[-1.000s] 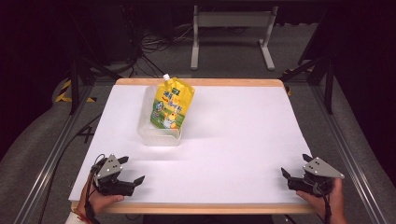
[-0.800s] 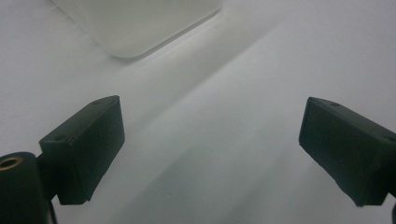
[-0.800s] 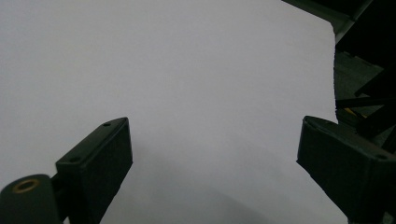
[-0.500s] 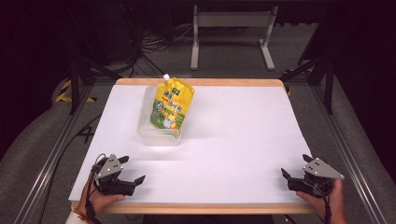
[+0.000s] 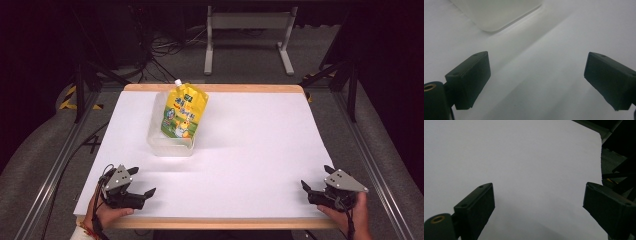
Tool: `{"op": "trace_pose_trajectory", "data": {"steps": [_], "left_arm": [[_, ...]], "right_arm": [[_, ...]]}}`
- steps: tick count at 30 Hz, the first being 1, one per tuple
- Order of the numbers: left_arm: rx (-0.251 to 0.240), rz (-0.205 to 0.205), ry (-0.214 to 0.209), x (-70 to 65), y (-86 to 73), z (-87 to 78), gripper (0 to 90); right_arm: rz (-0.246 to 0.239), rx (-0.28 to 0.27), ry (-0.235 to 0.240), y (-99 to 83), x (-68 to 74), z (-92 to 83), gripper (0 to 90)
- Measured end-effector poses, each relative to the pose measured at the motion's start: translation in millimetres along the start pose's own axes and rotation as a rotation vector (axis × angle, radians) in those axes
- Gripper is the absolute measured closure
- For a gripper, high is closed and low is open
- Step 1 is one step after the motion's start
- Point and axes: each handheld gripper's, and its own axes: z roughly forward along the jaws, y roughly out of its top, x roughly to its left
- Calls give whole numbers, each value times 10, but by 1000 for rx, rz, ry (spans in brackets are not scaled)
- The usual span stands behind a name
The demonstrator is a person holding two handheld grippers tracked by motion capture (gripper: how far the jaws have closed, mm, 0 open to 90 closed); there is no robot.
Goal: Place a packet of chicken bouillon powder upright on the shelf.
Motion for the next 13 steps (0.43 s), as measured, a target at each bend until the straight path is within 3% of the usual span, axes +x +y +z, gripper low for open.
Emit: {"op": "trace_pose_trajectory", "data": {"steps": [13], "left_arm": [[8, 4, -5, 6, 25, 47, 75]], "right_arm": [[8, -2, -5, -13, -10, -20, 106]]}}
